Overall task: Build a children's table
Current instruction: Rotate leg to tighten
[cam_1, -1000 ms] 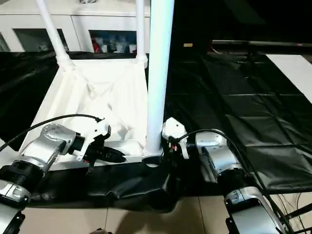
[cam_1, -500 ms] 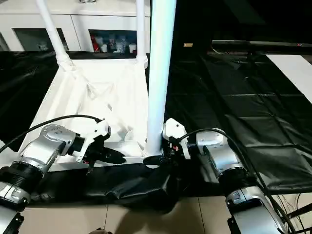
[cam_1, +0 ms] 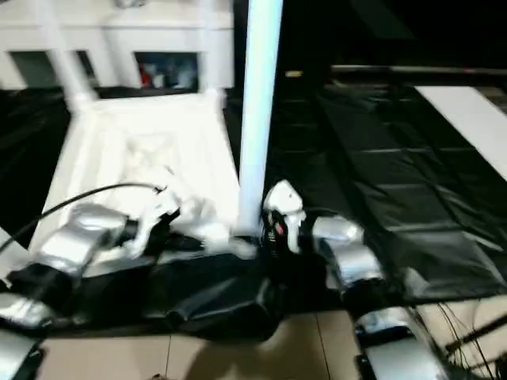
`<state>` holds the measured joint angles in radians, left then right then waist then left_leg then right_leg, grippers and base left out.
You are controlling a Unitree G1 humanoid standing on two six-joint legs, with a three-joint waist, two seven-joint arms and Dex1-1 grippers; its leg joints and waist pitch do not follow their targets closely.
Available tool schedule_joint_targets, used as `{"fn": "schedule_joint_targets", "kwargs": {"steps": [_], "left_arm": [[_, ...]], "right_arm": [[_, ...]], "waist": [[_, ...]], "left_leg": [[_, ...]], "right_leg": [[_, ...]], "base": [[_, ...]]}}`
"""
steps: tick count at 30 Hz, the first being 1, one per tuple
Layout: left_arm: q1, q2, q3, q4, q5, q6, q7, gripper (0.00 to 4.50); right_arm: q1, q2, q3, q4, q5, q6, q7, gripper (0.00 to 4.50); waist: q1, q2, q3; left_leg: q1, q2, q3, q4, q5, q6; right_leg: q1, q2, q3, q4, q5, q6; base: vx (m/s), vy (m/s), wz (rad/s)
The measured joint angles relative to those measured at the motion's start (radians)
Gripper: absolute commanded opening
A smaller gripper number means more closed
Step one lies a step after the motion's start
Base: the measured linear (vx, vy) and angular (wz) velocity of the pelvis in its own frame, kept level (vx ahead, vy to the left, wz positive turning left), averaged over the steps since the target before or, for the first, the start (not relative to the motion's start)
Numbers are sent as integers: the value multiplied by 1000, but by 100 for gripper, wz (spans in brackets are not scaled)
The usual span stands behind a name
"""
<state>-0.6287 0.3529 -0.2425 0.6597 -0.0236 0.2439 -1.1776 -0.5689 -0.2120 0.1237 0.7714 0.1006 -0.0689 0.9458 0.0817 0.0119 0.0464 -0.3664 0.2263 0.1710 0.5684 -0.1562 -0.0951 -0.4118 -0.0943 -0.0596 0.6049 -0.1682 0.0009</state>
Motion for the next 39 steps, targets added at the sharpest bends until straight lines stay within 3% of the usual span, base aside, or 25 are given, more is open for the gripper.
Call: {"fn": "schedule_joint_targets", "kwargs": {"steps": [6, 9, 13, 18, 21, 22, 26, 28, 32, 39], "left_arm": [[-49, -83, 37, 100, 23, -5, 212, 0], [-68, -122, 48, 137, 31, -4, 291, 0], [-86, -144, 50, 166, 39, -9, 336, 0], [-91, -148, 50, 180, 42, -25, 338, 0], [-91, -147, 50, 178, 42, -26, 332, 0], [-91, -147, 50, 178, 42, -26, 331, 0], [-91, -138, 50, 172, 42, -32, 310, 0], [-90, -129, 49, 170, 42, -34, 295, 0], [-74, -102, 42, 145, 39, -68, 232, 0], [-23, -29, 24, 62, 19, -91, 70, 0]], "right_arm": [[-67, 150, -59, 142, -48, -27, -452, 262], [-107, 208, -78, 206, -69, -34, -641, 262], [-139, 267, -116, 262, -72, -55, -797, 262], [-141, 278, -116, 303, -90, -122, -836, 262], [-140, 278, -133, 313, -84, -148, -815, 262], [-139, 277, -137, 314, -84, -151, -808, 318], [-139, 252, -149, 307, -51, -188, -696, 352], [-141, 218, -131, 287, -54, -213, -628, 375], [-140, 96, -62, 239, -72, -205, -369, 375], [-85, -57, -7, 88, -15, -159, 68, 375]], "waist": [[-25, 3, -1], [-32, 9, -3], [-37, 9, -3], [-41, 10, -4], [-40, 10, -3], [-40, 10, -3], [-35, 9, -3], [-31, 9, -2], [-18, 3, 0], [8, -2, 3]], "left_leg": [[9, -1, -3, -4, 0, 0], [9, -1, -5, -6, 0, 0], [9, -2, -5, -7, 0, 0], [9, -3, -4, -9, 0, 0], [9, -3, -3, -11, 0, 0], [9, -3, -3, -12, 0, 0], [7, -3, -3, -13, 0, 0], [7, -3, -3, -13, 0, 0], [4, -1, -3, -14, 0, 0], [-1, 0, -1, -13, 0, 0]], "right_leg": [[2, 0, -3, 0, -1, 1], [3, 0, -5, -8, -1, 2], [5, 0, -5, -17, -1, 1], [7, 0, -4, -25, -1, 1], [7, 0, -4, -26, -1, 1], [7, 0, -4, -26, -1, 1], [6, 0, -4, -26, 1, 0], [5, 0, -4, -26, 7, -1], [5, 0, -5, -25, 12, -1], [3, 0, -5, -19, 17, -5]], "base": [[0, 0, 0], [0, 0, 0], [0, 0, 0], [0, 0, 0], [0, 0, 0], [0, 0, 0], [0, 0, 0], [0, 0, 0], [0, 0, 0], [0, 0, 0]]}}
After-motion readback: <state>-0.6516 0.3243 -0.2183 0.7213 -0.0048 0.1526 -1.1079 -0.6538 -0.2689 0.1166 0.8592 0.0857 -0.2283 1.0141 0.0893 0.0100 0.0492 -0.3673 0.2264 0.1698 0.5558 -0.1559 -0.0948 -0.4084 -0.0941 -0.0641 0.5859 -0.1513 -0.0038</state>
